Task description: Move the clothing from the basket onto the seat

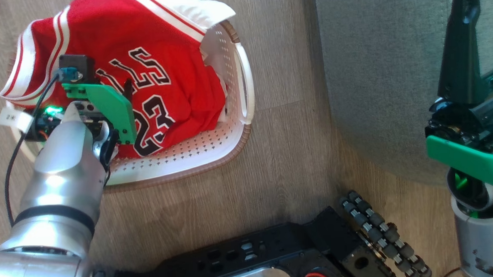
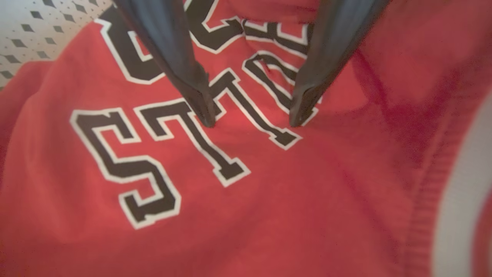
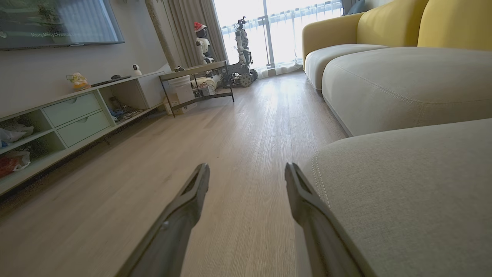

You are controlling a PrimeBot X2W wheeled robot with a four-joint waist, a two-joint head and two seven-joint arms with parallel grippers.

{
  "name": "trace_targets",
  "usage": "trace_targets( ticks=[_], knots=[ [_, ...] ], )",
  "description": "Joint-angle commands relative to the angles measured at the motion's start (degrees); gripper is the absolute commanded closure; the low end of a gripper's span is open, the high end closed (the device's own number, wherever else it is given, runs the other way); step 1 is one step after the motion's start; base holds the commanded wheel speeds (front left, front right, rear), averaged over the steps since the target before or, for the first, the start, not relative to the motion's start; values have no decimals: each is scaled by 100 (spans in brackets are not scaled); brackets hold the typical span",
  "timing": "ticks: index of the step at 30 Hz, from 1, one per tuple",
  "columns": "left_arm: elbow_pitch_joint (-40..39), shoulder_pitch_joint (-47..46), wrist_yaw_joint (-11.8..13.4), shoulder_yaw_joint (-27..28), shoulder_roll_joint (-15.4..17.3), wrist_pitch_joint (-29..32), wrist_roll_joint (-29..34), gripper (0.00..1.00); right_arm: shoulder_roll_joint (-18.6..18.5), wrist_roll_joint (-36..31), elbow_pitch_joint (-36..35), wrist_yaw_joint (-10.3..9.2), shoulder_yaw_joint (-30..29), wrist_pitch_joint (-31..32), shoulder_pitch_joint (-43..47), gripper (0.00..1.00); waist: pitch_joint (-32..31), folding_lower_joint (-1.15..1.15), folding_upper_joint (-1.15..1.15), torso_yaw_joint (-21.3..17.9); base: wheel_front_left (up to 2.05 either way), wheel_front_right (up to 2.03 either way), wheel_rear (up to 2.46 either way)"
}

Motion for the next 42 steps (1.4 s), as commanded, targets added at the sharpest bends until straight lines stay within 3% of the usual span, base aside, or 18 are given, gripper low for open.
trace_targets(
  ticks=[1,15,21,22,23,24,34,42],
  knots=[
    [-13,98,8,66,237,185,-4,0,8,-51,-232,42,104,-28,127,0,83,0,0,-37,0,0,0],
    [6,101,-193,-402,275,1235,51,0,83,-81,-214,42,207,-28,132,0,341,0,0,-224,0,0,0],
    [6,128,-210,-585,259,1311,-50,0,96,-91,-194,42,218,-28,122,0,351,0,0,-242,0,0,0],
    [0,144,-211,-663,252,1305,-131,84,97,-101,-174,42,222,-28,118,0,337,0,0,-245,0,0,0],
    [0,144,-211,-663,252,1305,-131,84,97,-101,-174,42,222,-28,118,0,337,0,0,-245,0,0,0],
    [-14,153,-211,-711,248,1290,-177,100,96,-105,-164,42,222,-28,115,0,327,0,0,-244,0,0,0],
    [-248,301,-212,-1183,226,1048,-832,100,90,-129,-67,42,199,-28,71,0,-51,0,0,-125,0,0,0],
    [-412,752,-213,-1444,205,191,-1213,100,85,-88,143,42,255,-28,123,0,-844,0,0,-29,0,0,0]
  ],
)
